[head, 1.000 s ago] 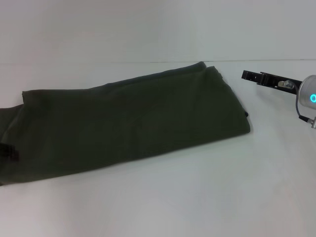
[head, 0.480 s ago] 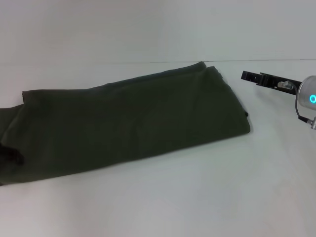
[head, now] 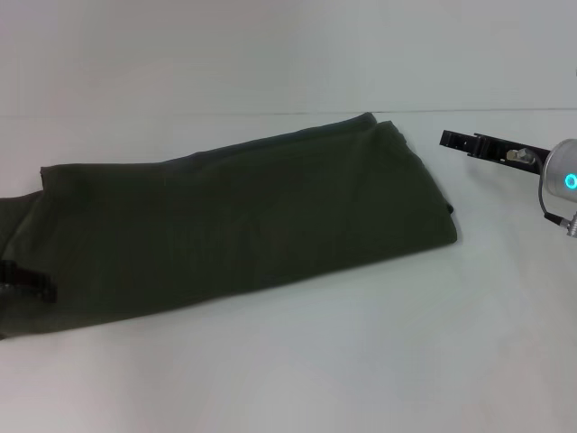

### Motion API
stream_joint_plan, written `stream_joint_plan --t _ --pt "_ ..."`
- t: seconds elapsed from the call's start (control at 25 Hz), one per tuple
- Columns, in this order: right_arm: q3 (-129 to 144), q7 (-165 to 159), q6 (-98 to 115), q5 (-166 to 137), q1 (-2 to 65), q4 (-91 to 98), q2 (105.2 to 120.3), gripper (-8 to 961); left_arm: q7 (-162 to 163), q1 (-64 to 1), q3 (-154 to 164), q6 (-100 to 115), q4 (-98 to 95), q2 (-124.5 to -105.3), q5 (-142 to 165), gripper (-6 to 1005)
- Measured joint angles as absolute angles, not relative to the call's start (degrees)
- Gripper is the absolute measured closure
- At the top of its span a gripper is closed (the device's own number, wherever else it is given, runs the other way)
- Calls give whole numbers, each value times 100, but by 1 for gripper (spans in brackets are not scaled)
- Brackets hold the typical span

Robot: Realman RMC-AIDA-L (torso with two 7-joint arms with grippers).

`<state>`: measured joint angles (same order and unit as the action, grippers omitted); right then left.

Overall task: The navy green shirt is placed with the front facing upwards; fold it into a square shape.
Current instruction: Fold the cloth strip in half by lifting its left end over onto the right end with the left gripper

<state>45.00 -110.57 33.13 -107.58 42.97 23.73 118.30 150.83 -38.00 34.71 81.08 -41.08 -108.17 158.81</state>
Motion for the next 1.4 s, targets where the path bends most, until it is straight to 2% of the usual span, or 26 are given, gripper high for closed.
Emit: stream_joint_plan --t 0.76,0.96,1.4 --pt "4500 -11057 3313 -10758 4281 2373 11830 177 15102 -3921 3458 8147 -3937 -10782 15882 141" --pt "4500 -11057 3312 -10758 4280 2373 11830 176 15092 -3934 3454 8188 -3980 -10775 15879 176" --pt "4500 -11056 3307 -10758 4280 2373 11810 176 15024 -3972 3458 8187 -3999 -10784 15856 641"
